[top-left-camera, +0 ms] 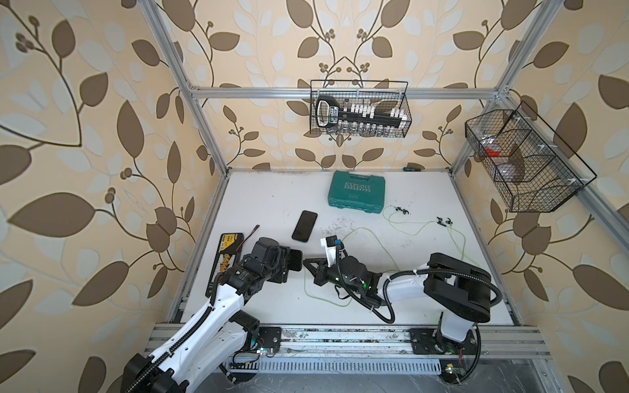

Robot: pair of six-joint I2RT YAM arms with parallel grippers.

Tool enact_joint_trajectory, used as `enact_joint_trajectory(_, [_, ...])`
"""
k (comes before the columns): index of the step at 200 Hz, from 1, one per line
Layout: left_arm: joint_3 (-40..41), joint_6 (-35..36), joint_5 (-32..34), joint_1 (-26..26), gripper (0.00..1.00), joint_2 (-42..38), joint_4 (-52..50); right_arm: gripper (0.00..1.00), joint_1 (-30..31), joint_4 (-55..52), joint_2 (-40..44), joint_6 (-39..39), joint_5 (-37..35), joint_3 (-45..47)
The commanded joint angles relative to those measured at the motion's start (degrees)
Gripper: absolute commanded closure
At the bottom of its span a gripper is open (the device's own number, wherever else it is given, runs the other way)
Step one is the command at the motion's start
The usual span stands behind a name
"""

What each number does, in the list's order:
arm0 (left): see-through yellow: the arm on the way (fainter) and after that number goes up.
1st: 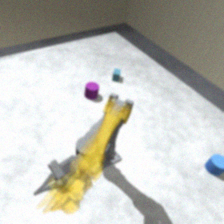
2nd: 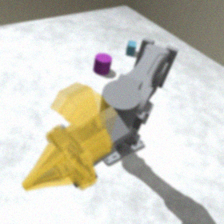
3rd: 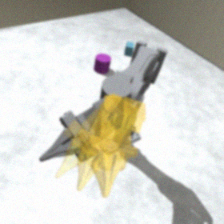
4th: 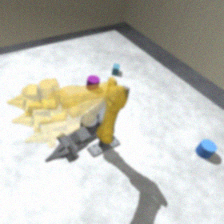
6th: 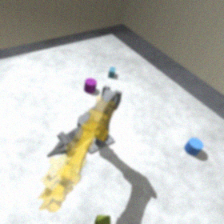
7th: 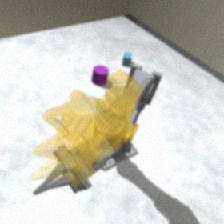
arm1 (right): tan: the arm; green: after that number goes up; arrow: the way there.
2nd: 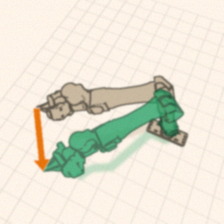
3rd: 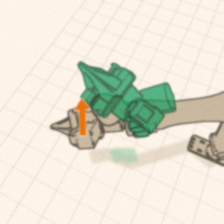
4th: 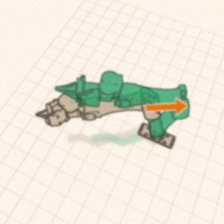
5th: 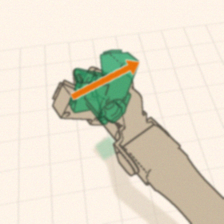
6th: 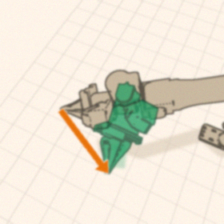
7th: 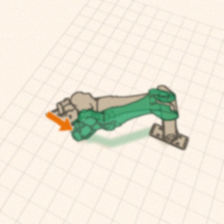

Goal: Plug wired earphones into phones
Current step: Insert the wired earphone into the phone.

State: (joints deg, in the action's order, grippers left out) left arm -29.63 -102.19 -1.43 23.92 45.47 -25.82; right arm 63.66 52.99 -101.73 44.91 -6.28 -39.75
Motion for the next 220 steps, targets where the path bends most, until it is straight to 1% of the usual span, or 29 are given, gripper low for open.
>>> enact_joint_trajectory(1, [-2.72, -0.38, -5.69, 0.69, 0.44, -1.34, 2.51, 1.0, 0.85, -0.93, 0.98, -2.85, -2.5, -1.92])
enact_joint_trajectory(45, [-2.98, -0.46, -4.84, 0.69, 0.44, -1.96, 1.47, 1.0, 1.51, -5.09, 0.31, -2.67, -4.16, -4.1])
enact_joint_trajectory(85, [-2.58, -0.9, -4.19, 0.77, 0.44, -2.66, 1.13, 1.0, 1.82, -6.32, 0.35, -1.34, -5.81, -4.68])
enact_joint_trajectory(127, [-2.34, -1.17, -3.97, 0.77, 0.44, -2.5, 1.16, 1.0, 2.17, -6.3, 0.58, -0.78, -5.01, -5.78])
enact_joint_trajectory(164, [-1.93, -1.86, -5.31, 0.9, 0.44, -2.71, 1.74, 1.0, 2.03, -7.34, -1.24, -0.21, -4.7, -7.5])
enact_joint_trajectory(220, [-2.08, -2.66, -5.64, 2.33, 0.45, -3.29, 2.43, 1.0, 1.71, -9.09, -3.31, 0.12, -3.12, -10.44])
